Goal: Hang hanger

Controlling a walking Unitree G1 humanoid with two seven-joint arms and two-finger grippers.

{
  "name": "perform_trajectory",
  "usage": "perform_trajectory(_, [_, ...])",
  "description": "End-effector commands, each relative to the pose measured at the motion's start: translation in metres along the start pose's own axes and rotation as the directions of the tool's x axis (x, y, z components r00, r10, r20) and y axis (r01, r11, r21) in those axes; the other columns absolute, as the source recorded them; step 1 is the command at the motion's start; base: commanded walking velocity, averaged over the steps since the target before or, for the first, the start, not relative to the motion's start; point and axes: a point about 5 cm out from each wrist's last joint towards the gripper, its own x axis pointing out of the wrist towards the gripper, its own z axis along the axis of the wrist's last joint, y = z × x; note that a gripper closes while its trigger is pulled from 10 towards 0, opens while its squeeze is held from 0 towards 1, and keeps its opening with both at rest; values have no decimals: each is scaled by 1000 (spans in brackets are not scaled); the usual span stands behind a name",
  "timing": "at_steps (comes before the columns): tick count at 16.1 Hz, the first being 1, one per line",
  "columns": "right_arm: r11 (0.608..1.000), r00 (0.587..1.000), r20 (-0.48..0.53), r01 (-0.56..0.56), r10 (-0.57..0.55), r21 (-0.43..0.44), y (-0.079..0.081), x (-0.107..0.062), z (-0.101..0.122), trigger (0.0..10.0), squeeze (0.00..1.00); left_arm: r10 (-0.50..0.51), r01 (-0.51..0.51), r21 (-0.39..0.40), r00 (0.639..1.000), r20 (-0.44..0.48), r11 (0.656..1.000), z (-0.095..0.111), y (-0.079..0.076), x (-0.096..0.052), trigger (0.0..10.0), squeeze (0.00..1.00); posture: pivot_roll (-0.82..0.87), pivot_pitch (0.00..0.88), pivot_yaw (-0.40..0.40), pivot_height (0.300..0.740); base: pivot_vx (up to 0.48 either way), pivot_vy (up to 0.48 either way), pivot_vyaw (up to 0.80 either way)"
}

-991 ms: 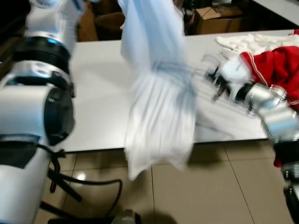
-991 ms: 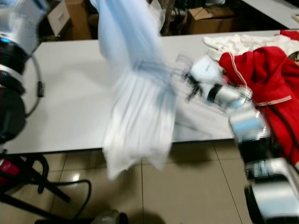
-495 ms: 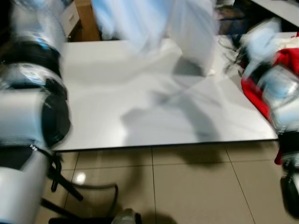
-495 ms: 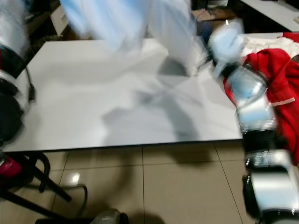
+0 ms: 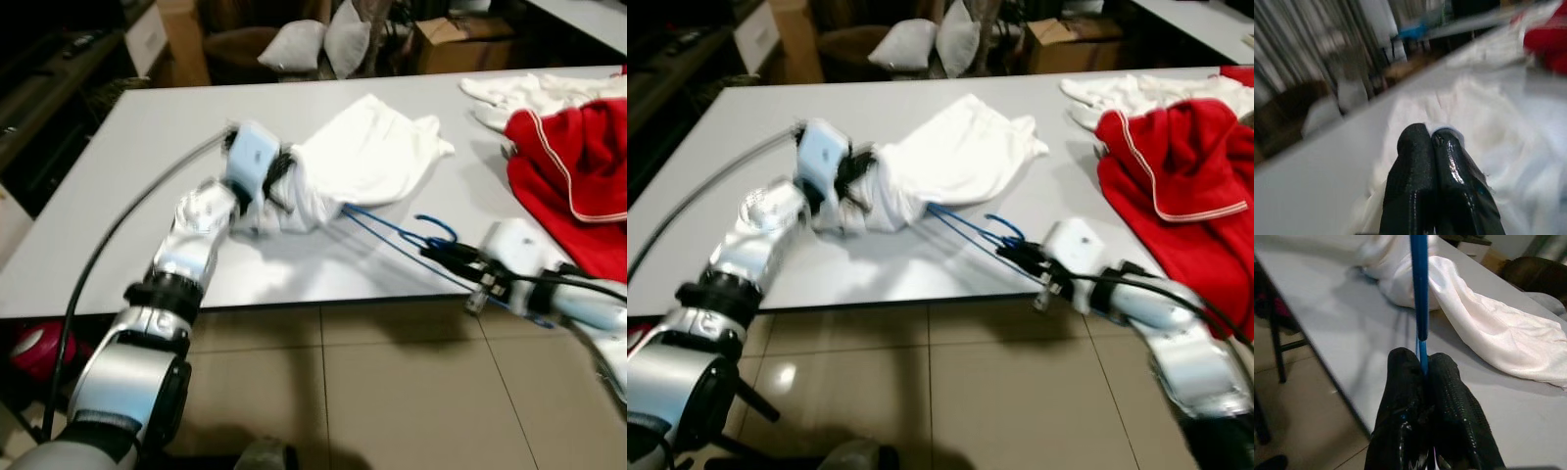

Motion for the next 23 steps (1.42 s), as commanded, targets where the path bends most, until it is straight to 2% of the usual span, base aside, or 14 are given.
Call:
perform_trajectory(1, [1000,1000,-15,19,-19,-15,-7,-16,7,10000,0,-41,40,38,999,19,999,9,-4,1,0,0,16,0,101,740,0,0,0])
perform_trajectory(5, [989,981,-133,139,-143,-39,-19,-55,4,10000,0,-69,68,56,998,10,996,10,-22,5,0,0,12,0,98,740,0,0,0])
perform_trajectory(7, [977,947,-243,200,-210,-67,-27,-96,6,10000,0,-40,41,67,999,-22,997,11,-33,16,0,0,-8,0,108,740,0,0,0])
perform_trajectory(8, [958,913,-290,268,-286,-99,-36,-111,6,10000,0,-91,92,43,996,-11,995,14,-48,22,0,0,-20,0,115,740,0,0,0])
perform_trajectory(9, [917,859,-320,372,-399,-143,-48,-123,6,10000,0,-206,206,9,979,3,979,15,-76,28,0,0,-31,0,117,740,0,0,0])
perform_trajectory(10, [867,810,-311,478,-497,-141,-57,-127,6,10000,0,-279,278,-30,959,-41,960,5,-103,31,9804,0,-36,0,118,740,0,0,0])
perform_trajectory(11, [842,797,-280,532,-535,-93,-55,-121,8,10000,0,-345,340,-64,934,-96,938,-11,-123,30,10000,0,-43,0,121,740,0,0,0])
perform_trajectory(12, [836,800,-259,545,-541,-60,-51,-115,9,10000,0,-367,360,-75,923,-119,930,-17,-130,29,10000,1000,-45,0,123,740,0,0,0])
perform_trajectory(13, [835,802,-252,548,-542,-50,-49,-113,9,10000,0,-366,359,-76,922,-124,930,-18,-131,29,10000,1000,-44,0,122,740,0,0,0])
perform_trajectory(14, [835,822,-207,549,-531,41,-38,-100,10,10000,0,-401,387,-132,911,-101,913,-14,-133,28,10000,1000,-34,0,116,740,0,0,0])
perform_trajectory(16, [842,854,-136,519,-503,145,-28,-78,9,10000,0,-421,406,-155,903,-82,901,-15,-129,23,10000,1000,-25,0,112,740,0,0,0])
perform_trajectory(19, [844,864,-107,503,-492,186,-28,-61,10,10000,0,-474,463,-153,880,-35,873,-12,-130,14,10000,1000,-11,0,104,740,0,0,0])
perform_trajectory(21, [845,874,-75,483,-480,229,-24,-53,15,10000,0,-517,514,-236,854,55,825,-1,-124,0,10000,1000,-8,0,99,740,0,0,0])
perform_trajectory(23, [840,876,-70,479,-478,253,-21,-49,16,10000,0,-516,513,-259,854,62,818,-1,-120,-9,10000,1000,-9,0,91,740,0,0,0])
